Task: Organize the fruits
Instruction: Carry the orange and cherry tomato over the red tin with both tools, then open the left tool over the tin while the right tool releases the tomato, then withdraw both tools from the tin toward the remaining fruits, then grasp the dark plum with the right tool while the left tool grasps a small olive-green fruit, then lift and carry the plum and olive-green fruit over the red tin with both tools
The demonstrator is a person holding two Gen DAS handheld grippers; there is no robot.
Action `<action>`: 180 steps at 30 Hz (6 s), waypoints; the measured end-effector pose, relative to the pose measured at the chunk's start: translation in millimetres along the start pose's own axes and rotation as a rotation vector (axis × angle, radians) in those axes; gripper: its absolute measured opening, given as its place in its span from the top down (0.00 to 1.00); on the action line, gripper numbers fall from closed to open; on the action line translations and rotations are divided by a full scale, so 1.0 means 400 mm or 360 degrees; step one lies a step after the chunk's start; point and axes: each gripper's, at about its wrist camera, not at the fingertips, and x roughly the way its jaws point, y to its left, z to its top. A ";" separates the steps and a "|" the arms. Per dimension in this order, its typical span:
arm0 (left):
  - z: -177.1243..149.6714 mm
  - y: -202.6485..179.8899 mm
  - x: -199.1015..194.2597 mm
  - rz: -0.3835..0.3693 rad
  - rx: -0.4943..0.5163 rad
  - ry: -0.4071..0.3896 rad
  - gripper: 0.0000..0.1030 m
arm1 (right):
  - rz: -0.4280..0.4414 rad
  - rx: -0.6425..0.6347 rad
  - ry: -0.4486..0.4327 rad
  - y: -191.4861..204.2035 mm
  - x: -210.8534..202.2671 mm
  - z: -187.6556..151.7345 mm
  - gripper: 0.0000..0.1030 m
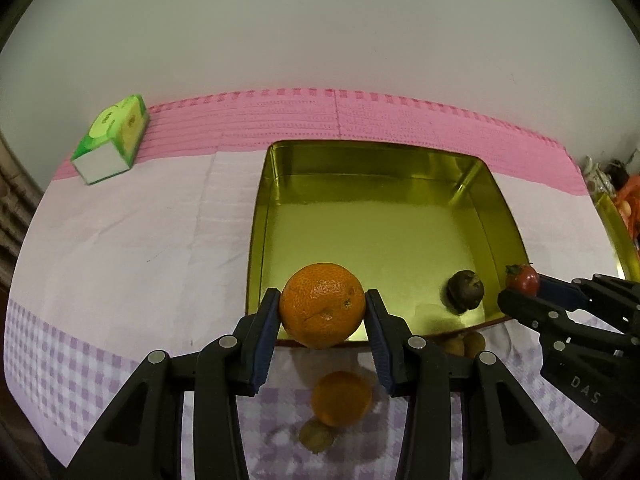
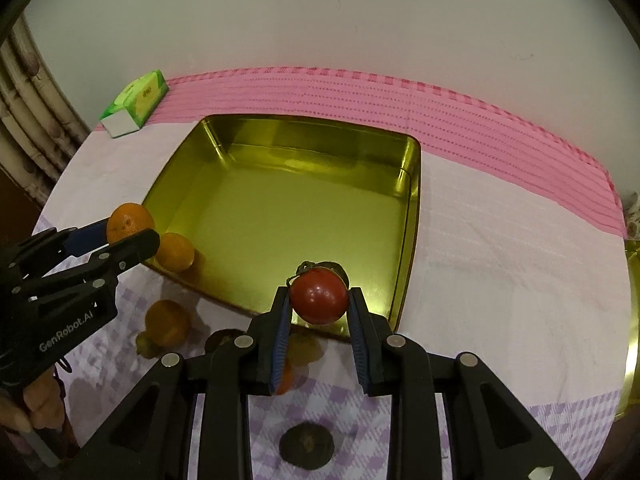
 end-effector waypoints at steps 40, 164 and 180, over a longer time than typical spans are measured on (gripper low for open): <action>0.022 -0.031 0.064 0.0023 0.0082 0.0064 0.44 | 0.0003 0.0027 0.0039 -0.006 0.036 0.005 0.66; -0.249 0.027 0.062 0.0042 -0.0043 0.0180 0.75 | -0.0064 0.0018 0.0139 -0.001 0.044 -0.253 0.68; -0.258 0.027 0.045 0.0059 -0.0048 0.0181 0.75 | -0.0073 0.0000 0.0151 -0.004 0.043 -0.255 0.69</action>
